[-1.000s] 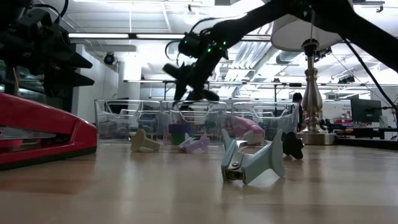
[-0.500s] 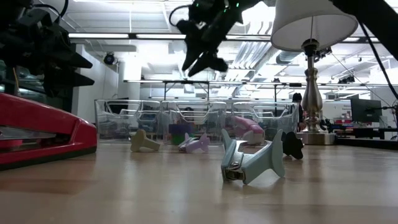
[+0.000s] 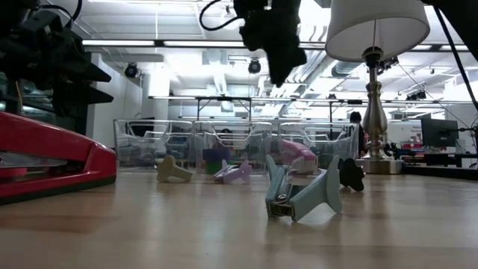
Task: Pick and place Stapler, Stapler remover, tape
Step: Put the dark gray staple remover into the left transparent bin
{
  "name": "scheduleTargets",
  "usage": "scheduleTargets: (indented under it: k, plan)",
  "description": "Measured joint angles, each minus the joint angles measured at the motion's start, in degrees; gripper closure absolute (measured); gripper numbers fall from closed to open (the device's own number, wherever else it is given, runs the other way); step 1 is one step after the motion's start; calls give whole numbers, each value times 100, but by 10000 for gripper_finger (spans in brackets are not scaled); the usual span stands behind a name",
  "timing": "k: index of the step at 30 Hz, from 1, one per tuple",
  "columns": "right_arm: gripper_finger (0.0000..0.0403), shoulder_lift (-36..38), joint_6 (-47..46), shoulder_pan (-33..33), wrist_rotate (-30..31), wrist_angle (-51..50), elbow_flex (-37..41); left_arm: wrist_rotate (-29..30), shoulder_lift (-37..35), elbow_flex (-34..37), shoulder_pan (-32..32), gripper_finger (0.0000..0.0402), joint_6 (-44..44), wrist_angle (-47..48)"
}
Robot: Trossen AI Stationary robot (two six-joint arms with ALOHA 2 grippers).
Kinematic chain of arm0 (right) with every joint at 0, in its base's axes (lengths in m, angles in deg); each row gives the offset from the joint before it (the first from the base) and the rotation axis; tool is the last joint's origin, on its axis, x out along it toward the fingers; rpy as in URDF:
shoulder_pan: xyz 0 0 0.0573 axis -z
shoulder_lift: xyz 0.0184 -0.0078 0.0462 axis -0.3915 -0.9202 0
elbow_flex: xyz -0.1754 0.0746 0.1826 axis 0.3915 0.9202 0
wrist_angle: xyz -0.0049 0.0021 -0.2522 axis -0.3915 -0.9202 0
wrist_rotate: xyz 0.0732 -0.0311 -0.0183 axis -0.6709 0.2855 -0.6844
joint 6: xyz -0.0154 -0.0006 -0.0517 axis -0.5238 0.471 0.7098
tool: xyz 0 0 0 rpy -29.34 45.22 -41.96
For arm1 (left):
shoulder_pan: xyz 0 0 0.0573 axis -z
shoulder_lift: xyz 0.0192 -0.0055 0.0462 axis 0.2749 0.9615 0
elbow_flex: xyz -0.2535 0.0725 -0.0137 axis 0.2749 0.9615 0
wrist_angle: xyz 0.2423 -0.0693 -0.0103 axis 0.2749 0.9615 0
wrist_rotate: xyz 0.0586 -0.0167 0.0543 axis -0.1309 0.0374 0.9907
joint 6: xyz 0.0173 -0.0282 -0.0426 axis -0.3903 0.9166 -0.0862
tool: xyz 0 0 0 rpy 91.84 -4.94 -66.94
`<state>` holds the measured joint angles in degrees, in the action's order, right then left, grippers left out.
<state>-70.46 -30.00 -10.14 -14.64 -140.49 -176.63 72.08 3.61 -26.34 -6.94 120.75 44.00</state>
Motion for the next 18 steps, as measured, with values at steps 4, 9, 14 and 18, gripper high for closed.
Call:
scheduleTargets:
  k: [4, 9, 14, 18]
  plan:
    - [292, 0, 175, -343, 19, -369, 0, 2, 1, 0, 0, 172, -2, 0]
    - [292, 0, 316, -780, 23, -645, 1, 4, 2, 0, -2, 172, -2, -2]
    - [292, 0, 310, -1088, 198, -769, 2, 493, 0, 4, 0, 172, -322, -97]
    - [272, -2, 149, -1221, 221, -769, 2, 596, 0, 4, -2, 172, -315, -96]
